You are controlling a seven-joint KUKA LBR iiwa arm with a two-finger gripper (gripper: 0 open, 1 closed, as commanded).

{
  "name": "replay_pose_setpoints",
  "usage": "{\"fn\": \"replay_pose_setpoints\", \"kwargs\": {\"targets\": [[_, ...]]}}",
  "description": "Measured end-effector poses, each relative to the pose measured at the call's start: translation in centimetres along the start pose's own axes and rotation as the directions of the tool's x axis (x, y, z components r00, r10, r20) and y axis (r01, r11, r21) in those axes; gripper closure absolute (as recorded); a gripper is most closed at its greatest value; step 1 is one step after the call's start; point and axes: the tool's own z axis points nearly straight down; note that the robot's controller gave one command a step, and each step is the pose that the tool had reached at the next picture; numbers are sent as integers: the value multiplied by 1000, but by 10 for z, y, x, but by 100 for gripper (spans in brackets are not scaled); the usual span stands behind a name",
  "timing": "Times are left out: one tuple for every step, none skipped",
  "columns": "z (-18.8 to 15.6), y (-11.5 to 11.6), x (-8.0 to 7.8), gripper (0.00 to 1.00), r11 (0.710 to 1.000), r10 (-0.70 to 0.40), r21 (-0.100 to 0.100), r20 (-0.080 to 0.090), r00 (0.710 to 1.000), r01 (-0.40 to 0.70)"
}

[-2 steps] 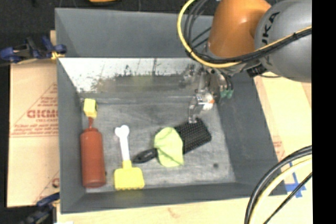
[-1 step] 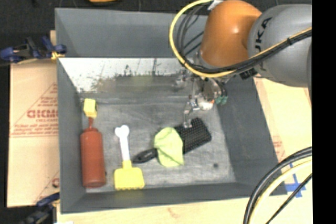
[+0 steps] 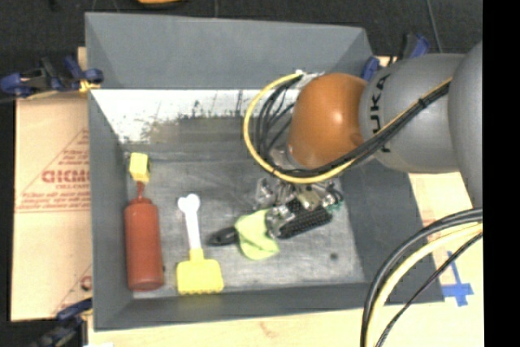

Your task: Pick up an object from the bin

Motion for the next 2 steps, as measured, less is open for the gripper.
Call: {"fn": "replay_pose_setpoints", "kwargs": {"targets": [[0, 0, 0, 100, 1000, 0, 0, 0, 1000, 0], [-202, -23, -2, 100, 997, -79, 4, 3, 997, 79]]}}
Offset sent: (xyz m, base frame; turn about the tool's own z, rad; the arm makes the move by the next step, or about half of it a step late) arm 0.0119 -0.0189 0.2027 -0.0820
